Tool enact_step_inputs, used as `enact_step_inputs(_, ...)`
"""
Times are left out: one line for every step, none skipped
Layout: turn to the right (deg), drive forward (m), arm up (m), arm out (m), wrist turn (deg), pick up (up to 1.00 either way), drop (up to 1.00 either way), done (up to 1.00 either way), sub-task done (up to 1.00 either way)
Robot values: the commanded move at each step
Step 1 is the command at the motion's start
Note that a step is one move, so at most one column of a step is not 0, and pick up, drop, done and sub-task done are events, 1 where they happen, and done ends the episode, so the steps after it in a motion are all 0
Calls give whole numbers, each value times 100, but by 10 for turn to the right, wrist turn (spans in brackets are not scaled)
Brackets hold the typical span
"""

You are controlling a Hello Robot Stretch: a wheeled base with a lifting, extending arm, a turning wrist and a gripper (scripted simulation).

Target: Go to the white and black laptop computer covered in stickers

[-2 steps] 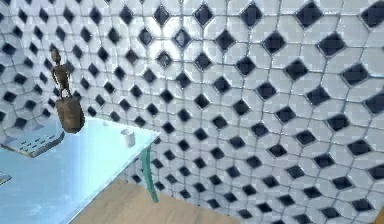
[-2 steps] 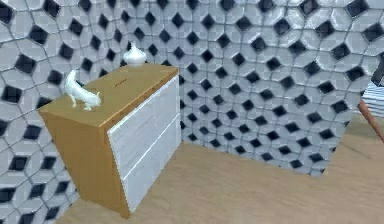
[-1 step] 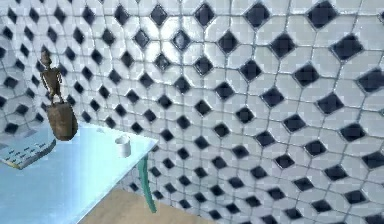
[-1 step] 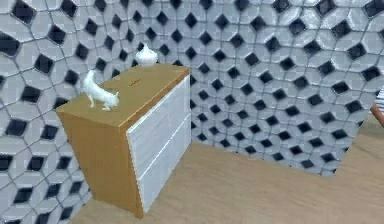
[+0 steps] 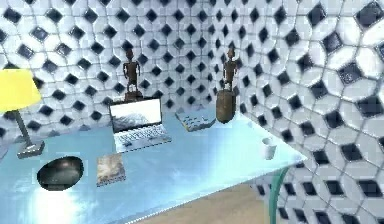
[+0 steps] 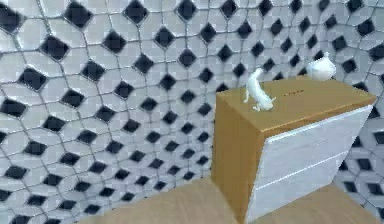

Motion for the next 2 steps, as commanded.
enact_step_inputs(-150, 0, 0, 0, 0, 0, 0, 0, 0)
enact_step_inputs(0, 0, 0, 0, 0, 0, 0, 100, 0)
